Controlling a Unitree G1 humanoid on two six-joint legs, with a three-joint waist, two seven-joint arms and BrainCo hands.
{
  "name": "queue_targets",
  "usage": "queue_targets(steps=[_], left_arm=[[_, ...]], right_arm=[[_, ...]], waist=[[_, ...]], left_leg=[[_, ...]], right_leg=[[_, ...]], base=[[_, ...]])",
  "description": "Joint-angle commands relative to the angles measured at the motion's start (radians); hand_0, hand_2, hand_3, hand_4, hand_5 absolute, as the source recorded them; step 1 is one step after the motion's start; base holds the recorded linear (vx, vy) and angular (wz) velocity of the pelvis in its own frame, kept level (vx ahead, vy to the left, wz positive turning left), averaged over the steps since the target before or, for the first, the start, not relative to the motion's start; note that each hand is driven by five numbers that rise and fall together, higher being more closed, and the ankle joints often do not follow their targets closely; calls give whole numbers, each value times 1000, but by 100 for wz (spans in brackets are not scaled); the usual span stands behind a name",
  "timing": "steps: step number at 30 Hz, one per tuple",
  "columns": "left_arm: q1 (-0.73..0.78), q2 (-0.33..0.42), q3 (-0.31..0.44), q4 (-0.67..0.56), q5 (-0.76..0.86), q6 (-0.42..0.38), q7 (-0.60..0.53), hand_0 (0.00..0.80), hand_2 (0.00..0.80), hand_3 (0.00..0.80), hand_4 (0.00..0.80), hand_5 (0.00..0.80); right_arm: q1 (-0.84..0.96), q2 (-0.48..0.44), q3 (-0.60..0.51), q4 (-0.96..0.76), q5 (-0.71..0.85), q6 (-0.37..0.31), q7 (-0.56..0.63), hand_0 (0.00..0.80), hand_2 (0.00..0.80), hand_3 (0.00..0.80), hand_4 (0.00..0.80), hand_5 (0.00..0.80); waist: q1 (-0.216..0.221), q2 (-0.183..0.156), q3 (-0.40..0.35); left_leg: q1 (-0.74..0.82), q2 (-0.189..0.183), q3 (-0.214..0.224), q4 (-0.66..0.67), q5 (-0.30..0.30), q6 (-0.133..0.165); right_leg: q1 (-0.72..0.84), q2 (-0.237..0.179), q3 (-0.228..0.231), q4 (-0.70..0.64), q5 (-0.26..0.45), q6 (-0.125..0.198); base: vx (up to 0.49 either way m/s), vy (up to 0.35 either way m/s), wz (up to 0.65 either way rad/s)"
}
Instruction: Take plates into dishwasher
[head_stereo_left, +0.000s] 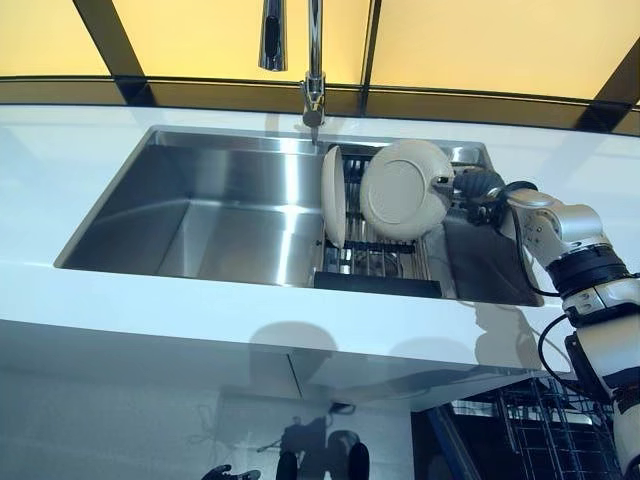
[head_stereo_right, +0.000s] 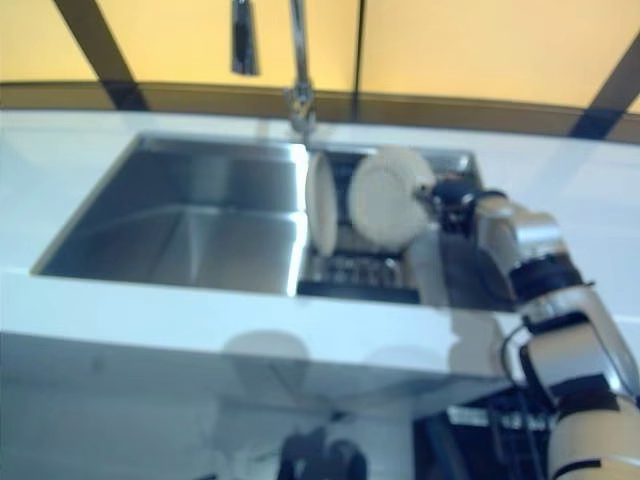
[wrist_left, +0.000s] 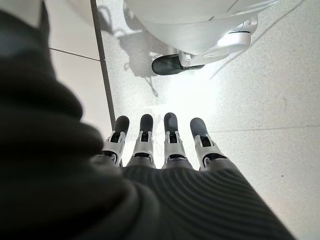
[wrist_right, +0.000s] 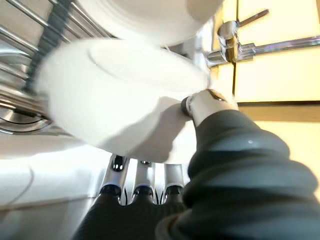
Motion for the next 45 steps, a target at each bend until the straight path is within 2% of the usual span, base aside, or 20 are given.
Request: queue_targets(steps=[1, 4, 11, 18, 24, 34, 43, 45], left_arm=[[-16, 15, -52, 51, -23, 2, 9, 0, 0, 0, 0, 0], [-16, 16, -54, 53, -23, 3, 8, 0, 0, 0, 0, 0], [-14, 18, -52, 56, -24, 3, 6, 0, 0, 0, 0, 0], [-5, 18, -41, 68, -15, 0, 2, 0, 0, 0, 0, 0], [5, 15, -33, 80, -8, -6, 4, 0, 0, 0, 0, 0], [18, 7, -26, 94, 10, 4, 5, 0, 0, 0, 0, 0], [22, 11, -23, 103, 32, 4, 3, 0, 0, 0, 0, 0], [25, 16, -26, 105, 42, 5, 1, 0, 0, 0, 0, 0]], right_arm=[[-114, -19, 59, 64, -53, -15, -17, 800, 800, 800, 800, 800], [-122, -25, 62, 70, -51, -13, -12, 800, 800, 800, 800, 800], [-131, -39, 57, 66, 0, -54, -27, 800, 800, 800, 800, 800], [-108, -56, 14, -32, 96, -82, -66, 800, 800, 800, 800, 800], [-104, -85, -4, -74, 97, -90, -82, 800, 800, 800, 800, 800], [-148, -176, 16, -63, 70, -87, -74, 800, 800, 800, 800, 800], [-222, -272, 88, 17, 11, -90, -51, 800, 800, 800, 800, 800], [-236, -320, 113, 55, -16, -91, -29, 800, 800, 800, 800, 800]], waist=[[35, -53, -41], [34, -55, -42], [29, -58, -46], [16, -73, -72], [5, -89, -96], [-20, -115, -157], [-43, -126, -184], [-58, -128, -191]], left_leg=[[-29, -42, 27, -4, -20, 47], [-24, -41, 31, -4, -23, 48], [-16, -39, 35, -4, -27, 48], [2, -37, 45, -4, -37, 48], [24, -35, 56, -4, -48, 48], [70, -32, 84, -4, -75, 53], [86, -32, 107, -4, -83, 57], [96, -31, 117, -4, -90, 58]], right_leg=[[8, -28, 39, -2, -18, 40], [11, -28, 41, -2, -18, 40], [18, -25, 48, -2, -20, 39], [33, -20, 57, -2, -27, 37], [52, -16, 68, -2, -31, 39], [85, -7, 108, -2, -35, 44], [88, 0, 143, -2, -26, 49], [92, 3, 155, -2, -25, 53]], base=[[0, 0, 0], [0, 0, 0], [0, 0, 0], [0, 0, 0], [2, 6, 0], [15, 37, -10], [-9, 34, -16], [3, 24, -14]])
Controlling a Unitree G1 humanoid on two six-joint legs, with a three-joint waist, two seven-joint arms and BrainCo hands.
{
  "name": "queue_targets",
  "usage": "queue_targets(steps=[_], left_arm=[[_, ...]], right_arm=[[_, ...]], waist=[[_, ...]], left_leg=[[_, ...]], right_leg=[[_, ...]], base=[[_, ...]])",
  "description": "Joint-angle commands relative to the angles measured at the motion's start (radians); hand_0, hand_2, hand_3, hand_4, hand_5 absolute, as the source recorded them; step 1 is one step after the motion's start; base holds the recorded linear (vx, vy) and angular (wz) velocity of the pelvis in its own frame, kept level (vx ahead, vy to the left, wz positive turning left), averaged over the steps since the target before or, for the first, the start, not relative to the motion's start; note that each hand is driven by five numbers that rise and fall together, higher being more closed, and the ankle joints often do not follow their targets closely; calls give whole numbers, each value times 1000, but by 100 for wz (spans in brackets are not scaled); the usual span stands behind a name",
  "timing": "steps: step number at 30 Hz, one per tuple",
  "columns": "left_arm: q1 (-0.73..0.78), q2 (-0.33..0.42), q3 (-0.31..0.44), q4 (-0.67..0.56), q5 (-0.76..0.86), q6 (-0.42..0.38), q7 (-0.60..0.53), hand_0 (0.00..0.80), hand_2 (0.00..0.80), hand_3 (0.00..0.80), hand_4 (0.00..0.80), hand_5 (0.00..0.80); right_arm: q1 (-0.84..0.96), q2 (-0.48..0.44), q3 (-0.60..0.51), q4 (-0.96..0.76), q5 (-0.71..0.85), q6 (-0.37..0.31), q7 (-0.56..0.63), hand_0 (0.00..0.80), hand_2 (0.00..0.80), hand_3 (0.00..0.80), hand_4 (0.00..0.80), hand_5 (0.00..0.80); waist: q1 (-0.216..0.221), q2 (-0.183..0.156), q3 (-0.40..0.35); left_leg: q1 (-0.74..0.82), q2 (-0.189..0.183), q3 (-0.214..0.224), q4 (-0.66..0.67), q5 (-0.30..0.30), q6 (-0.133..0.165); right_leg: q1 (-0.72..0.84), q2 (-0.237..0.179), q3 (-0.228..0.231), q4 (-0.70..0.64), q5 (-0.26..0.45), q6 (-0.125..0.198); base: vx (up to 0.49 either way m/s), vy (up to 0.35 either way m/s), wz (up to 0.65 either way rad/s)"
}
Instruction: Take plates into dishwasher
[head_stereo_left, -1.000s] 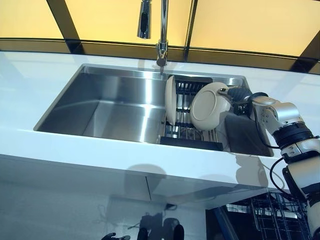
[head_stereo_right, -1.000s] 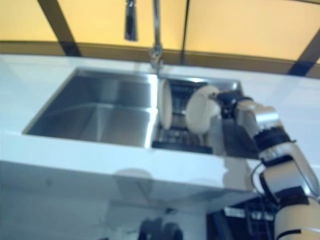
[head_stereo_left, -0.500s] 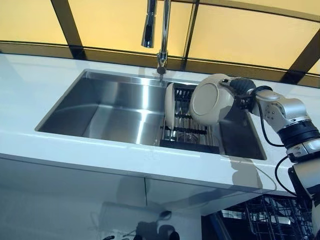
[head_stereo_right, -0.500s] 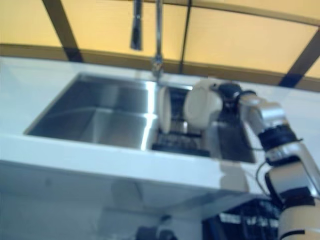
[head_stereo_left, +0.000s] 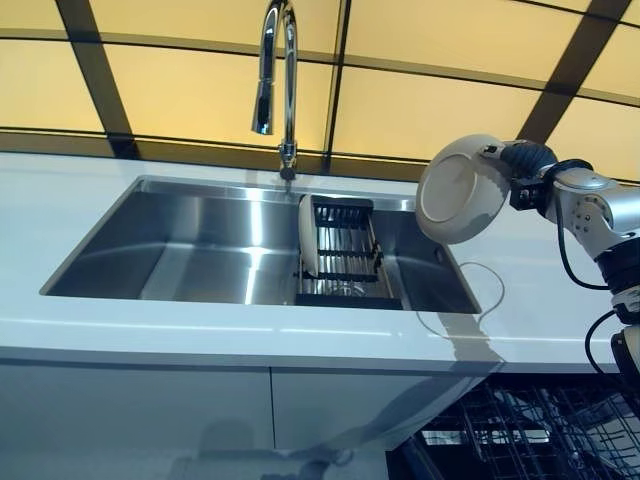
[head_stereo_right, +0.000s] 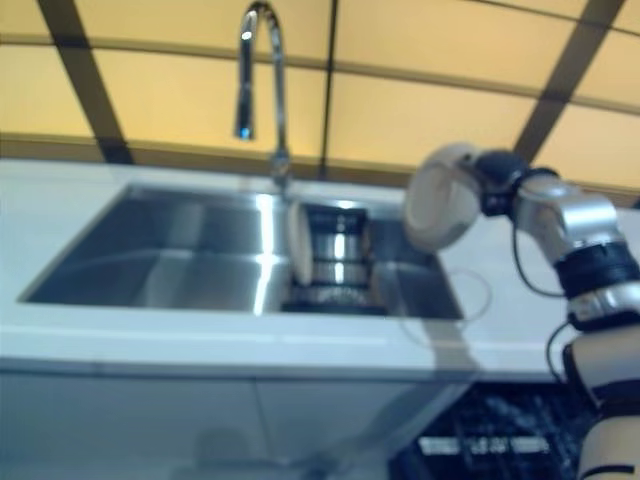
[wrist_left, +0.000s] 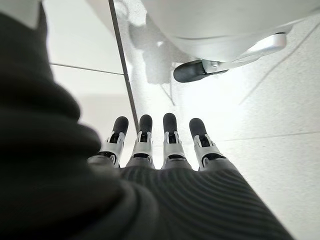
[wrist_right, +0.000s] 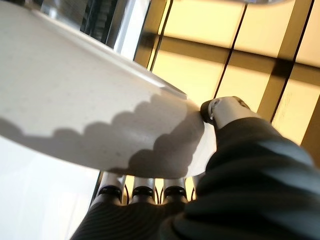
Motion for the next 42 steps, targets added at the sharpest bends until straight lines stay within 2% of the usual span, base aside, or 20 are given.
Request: queue_targets(steps=[1, 8, 14, 20, 28, 30, 36, 42], left_arm=[[-24, 3, -26, 62, 36, 3, 0, 0, 0, 0, 0, 0], [-22, 17, -32, 55, 39, 9, -9, 0, 0, 0, 0, 0], [-19, 23, -23, 51, 44, 11, -15, 0, 0, 0, 0, 0], [-7, 30, 0, 46, 45, 12, -24, 0, 0, 0, 0, 0], [2, 41, 36, 53, 41, 0, -29, 0, 0, 0, 0, 0], [10, 40, 53, 53, 42, -6, -33, 0, 0, 0, 0, 0], [16, 40, 72, 55, 43, -17, -34, 0, 0, 0, 0, 0], [16, 44, 92, 55, 49, -24, -37, 0, 0, 0, 0, 0]], right_arm=[[-200, -99, 53, 106, -50, -77, 26, 800, 800, 800, 800, 800], [-215, -207, 68, 147, -59, -91, 80, 800, 800, 800, 800, 800], [-114, -290, 0, 123, -57, -101, 132, 800, 800, 800, 800, 800], [98, -355, -155, 34, -72, -108, 198, 800, 800, 800, 800, 800], [389, -387, -390, -53, -82, -143, 228, 800, 800, 800, 800, 800], [499, -393, -479, -66, -88, -150, 242, 800, 800, 800, 800, 800], [749, -386, -693, -86, -108, -158, 290, 800, 800, 800, 800, 800], [935, -325, -815, -163, -125, -193, 322, 800, 800, 800, 800, 800]], waist=[[-10, -34, -35], [-51, -33, -46], [-86, -32, -46], [-128, -23, -45], [-175, -9, -37], [-189, -5, -37], [-213, -1, -32], [-230, 4, -24]], left_leg=[[11, -29, 22, 1, -75, 50], [24, -26, 53, 1, -87, 54], [31, -19, 76, 1, -93, 59], [37, -12, 108, 1, -102, 63], [39, -3, 154, 1, -108, 65], [41, 0, 167, 1, -109, 66], [42, 3, 186, 1, -112, 68], [42, 5, 201, 1, -114, 72]], right_leg=[[48, -2, 58, 1, -35, 41], [43, 9, 105, 1, -24, 49], [38, 19, 139, 1, -16, 52], [29, 27, 171, 1, -10, 54], [15, 36, 197, 1, -6, 58], [12, 39, 204, 1, -5, 59], [6, 43, 217, 1, -3, 60], [-2, 47, 229, 1, 2, 62]], base=[[1, 17, -17], [9, 18, -21], [14, -10, -20], [25, -27, -15], [5, -19, -17], [9, -16, -15], [2, -14, -11], [-23, -17, -9]])
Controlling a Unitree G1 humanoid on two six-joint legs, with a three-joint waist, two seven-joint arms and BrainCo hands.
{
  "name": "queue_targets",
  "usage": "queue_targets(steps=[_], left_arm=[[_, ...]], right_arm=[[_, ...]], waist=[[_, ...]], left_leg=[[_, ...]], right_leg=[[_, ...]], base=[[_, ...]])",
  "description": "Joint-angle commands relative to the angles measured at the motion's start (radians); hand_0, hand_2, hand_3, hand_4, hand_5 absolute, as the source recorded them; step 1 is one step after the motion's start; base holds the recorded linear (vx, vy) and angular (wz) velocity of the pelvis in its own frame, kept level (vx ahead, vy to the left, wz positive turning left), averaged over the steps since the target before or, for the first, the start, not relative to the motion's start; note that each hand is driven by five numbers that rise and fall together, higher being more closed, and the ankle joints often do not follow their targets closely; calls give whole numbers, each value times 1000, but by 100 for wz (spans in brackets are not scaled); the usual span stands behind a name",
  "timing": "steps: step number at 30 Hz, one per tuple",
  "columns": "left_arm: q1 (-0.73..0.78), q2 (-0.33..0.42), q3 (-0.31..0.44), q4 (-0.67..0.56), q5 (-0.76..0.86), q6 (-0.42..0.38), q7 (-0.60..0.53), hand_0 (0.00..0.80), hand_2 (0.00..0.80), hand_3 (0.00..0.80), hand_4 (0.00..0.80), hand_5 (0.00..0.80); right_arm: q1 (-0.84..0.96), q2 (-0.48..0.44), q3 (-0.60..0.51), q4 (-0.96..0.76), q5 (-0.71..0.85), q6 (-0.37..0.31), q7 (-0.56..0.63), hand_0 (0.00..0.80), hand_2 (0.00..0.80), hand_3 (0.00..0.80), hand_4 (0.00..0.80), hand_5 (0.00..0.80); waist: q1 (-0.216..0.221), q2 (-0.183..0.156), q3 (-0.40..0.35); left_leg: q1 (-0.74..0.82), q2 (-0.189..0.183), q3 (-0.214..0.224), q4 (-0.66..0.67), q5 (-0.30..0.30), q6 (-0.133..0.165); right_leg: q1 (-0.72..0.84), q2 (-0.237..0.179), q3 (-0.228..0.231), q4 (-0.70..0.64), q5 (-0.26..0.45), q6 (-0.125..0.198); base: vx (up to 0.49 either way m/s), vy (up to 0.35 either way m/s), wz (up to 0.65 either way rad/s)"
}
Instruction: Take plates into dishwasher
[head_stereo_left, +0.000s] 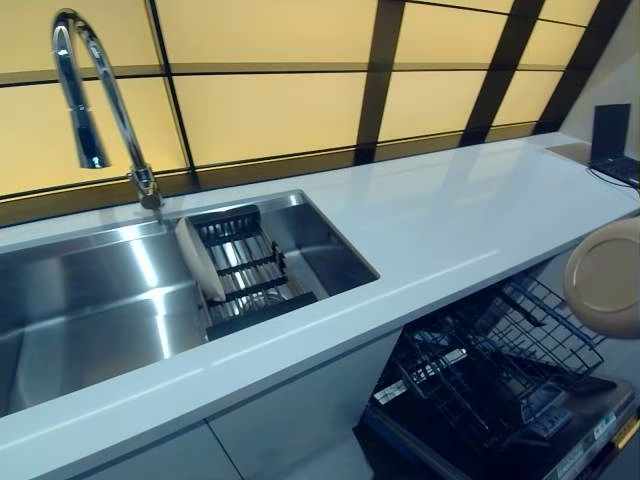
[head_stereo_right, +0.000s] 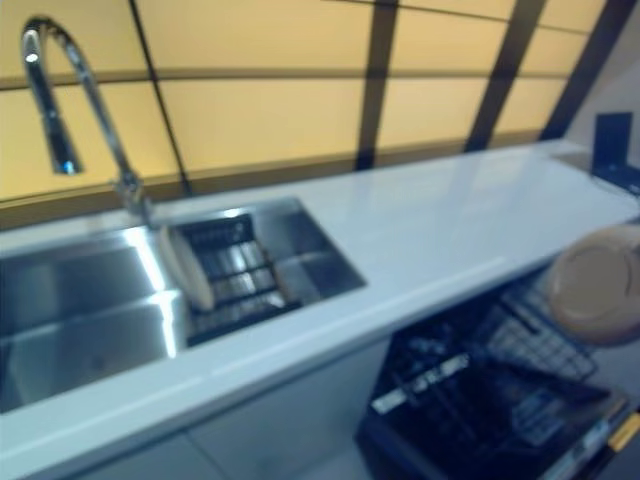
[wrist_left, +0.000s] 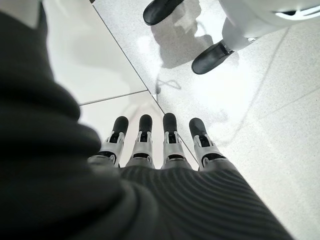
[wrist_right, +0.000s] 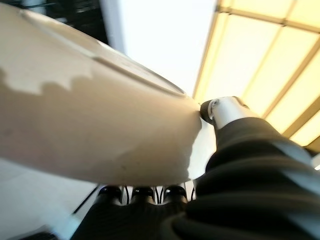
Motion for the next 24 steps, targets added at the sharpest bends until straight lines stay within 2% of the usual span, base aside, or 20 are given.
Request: queue_targets(steps=[1, 9, 15, 17, 24], left_arm=[[-2, 39, 20, 42, 32, -34, -3, 0, 0, 0, 0, 0], [-3, 38, 43, 35, 48, -31, 0, 0, 0, 0, 0, 0], [2, 30, 47, 29, 57, -36, 0, 0, 0, 0, 0, 0], [-1, 26, 45, 27, 57, -36, 2, 0, 0, 0, 0, 0], [-13, 23, 36, 22, 47, -32, 12, 0, 0, 0, 0, 0]], right_arm=[[-1, 48, -130, -60, -19, -91, 23, 800, 800, 800, 800, 800], [137, 135, -172, -164, -103, -140, 67, 800, 800, 800, 800, 800], [150, 178, -112, -245, -218, -193, 60, 800, 800, 800, 800, 800], [149, 182, -90, -261, -267, -230, 48, 800, 800, 800, 800, 800], [138, 227, -28, -324, -331, -226, 13, 800, 800, 800, 800, 800]], waist=[[21, -30, 0], [5, -26, 5], [0, -15, 13], [2, -12, 15], [11, -4, 28]], left_leg=[[4, 7, -11, 5, -58, 53], [8, 10, 0, 5, -62, 58], [18, 11, -7, 5, -78, 62], [18, 10, -9, 5, -78, 63], [10, 8, -17, 5, -75, 65]], right_leg=[[39, 20, 19, 3, -26, 41], [38, 25, 25, 3, -26, 42], [44, 27, 17, 2, -37, 47], [43, 27, 16, 2, -38, 46], [39, 23, 7, 2, -39, 46]], base=[[-20, -11, -15], [-20, -20, -5], [3, -3, 0], [-9, -16, 0], [-2, -5, 0]])
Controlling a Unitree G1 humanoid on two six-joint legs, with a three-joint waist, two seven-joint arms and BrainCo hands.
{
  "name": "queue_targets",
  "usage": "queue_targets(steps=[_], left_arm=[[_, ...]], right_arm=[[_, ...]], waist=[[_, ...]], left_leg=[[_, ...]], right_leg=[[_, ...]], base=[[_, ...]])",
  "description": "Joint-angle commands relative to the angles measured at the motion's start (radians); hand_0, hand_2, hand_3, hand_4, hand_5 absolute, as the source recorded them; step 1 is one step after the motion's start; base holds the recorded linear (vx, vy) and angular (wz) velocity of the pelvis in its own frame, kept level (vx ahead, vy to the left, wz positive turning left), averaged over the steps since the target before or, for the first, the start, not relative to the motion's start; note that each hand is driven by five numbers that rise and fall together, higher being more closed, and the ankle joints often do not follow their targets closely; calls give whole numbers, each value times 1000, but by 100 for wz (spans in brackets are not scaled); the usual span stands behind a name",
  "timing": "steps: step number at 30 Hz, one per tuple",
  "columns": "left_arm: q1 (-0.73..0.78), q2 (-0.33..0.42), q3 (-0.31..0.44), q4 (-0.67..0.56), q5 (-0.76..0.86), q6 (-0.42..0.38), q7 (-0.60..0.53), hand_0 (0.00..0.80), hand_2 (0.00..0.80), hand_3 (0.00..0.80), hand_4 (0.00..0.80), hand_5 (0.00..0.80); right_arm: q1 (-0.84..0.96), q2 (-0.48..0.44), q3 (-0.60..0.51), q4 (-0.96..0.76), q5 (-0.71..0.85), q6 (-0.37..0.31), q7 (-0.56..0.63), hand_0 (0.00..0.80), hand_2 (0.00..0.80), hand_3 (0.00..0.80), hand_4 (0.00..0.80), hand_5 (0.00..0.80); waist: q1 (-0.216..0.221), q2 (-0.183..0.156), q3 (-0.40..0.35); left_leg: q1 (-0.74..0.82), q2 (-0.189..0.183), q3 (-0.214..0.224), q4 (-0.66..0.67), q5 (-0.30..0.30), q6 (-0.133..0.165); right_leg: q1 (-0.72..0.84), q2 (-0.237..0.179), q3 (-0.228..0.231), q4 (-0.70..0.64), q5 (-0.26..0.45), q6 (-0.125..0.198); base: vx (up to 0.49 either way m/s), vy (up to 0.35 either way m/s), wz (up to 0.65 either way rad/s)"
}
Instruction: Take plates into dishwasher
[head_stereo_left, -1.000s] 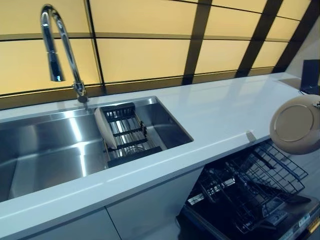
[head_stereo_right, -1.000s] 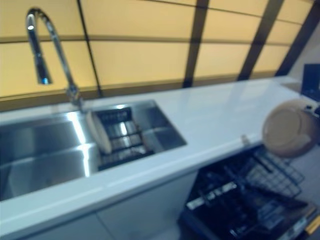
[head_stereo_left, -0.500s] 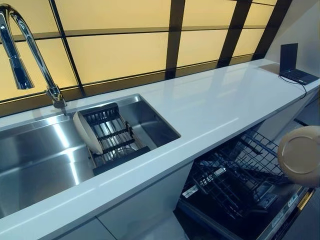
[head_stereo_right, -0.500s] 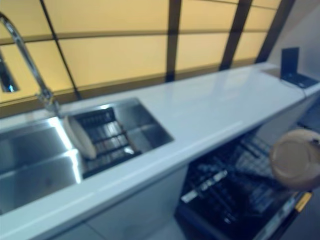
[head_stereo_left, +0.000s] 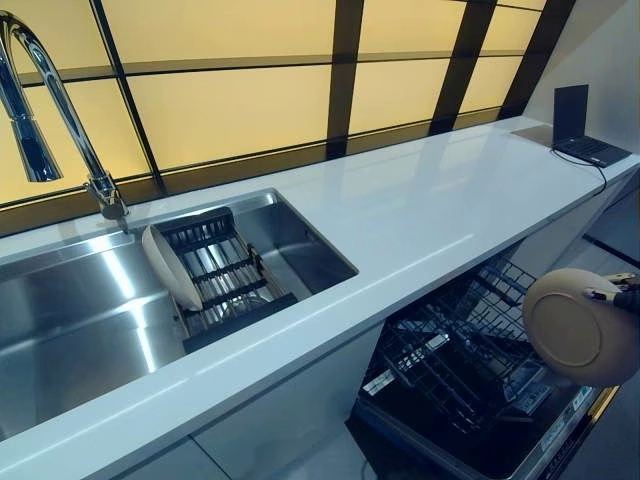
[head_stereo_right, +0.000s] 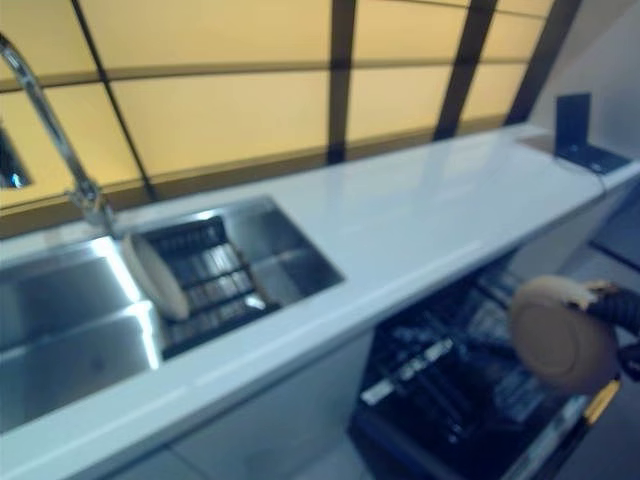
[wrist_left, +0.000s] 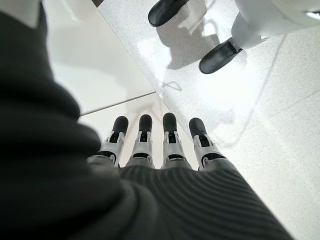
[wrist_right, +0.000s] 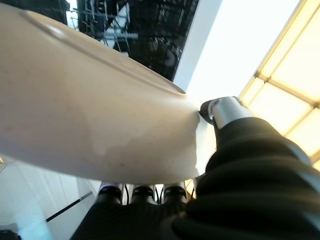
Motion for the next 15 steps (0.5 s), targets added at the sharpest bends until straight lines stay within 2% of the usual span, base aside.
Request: queue_targets(steps=[1, 5, 9, 11, 15], left_arm=[[-19, 34, 0, 23, 45, -18, 10, 0, 0, 0, 0, 0], [-20, 37, 4, 17, 55, -15, 6, 0, 0, 0, 0, 0], [-22, 38, 4, 16, 58, -14, 4, 0, 0, 0, 0, 0], [-32, 39, -2, 13, 64, -18, 1, 0, 0, 0, 0, 0], [-45, 39, -12, 0, 67, -16, -8, 0, 0, 0, 0, 0]], right_arm=[[-88, 70, -17, -43, -57, -54, -55, 800, 800, 800, 800, 800], [-106, 105, 30, -81, -139, -38, -76, 800, 800, 800, 800, 800], [-113, 113, 44, -85, -149, -36, -78, 800, 800, 800, 800, 800], [-168, 140, 111, -74, -142, -11, -98, 800, 800, 800, 800, 800], [-209, 181, 159, -51, -154, -11, -109, 800, 800, 800, 800, 800]], waist=[[41, -16, 20], [57, -16, 27], [60, -14, 30], [74, -8, 43], [84, 4, 54]], left_leg=[[-4, 2, -37, 6, -63, 69], [-17, 0, -34, 6, -45, 67], [-19, -1, -36, 6, -44, 67], [-25, -4, -41, 6, -40, 67], [-26, -11, -50, 6, -41, 68]], right_leg=[[31, 17, -6, 3, -40, 46], [20, 13, -5, 3, -28, 41], [18, 12, -8, 3, -29, 41], [12, 6, -15, 3, -28, 39], [13, 0, -22, 3, -30, 38]], base=[[-15, -45, 1], [-31, -57, 1], [-21, -20, 0], [-65, -44, -1], [-27, -16, 3]])
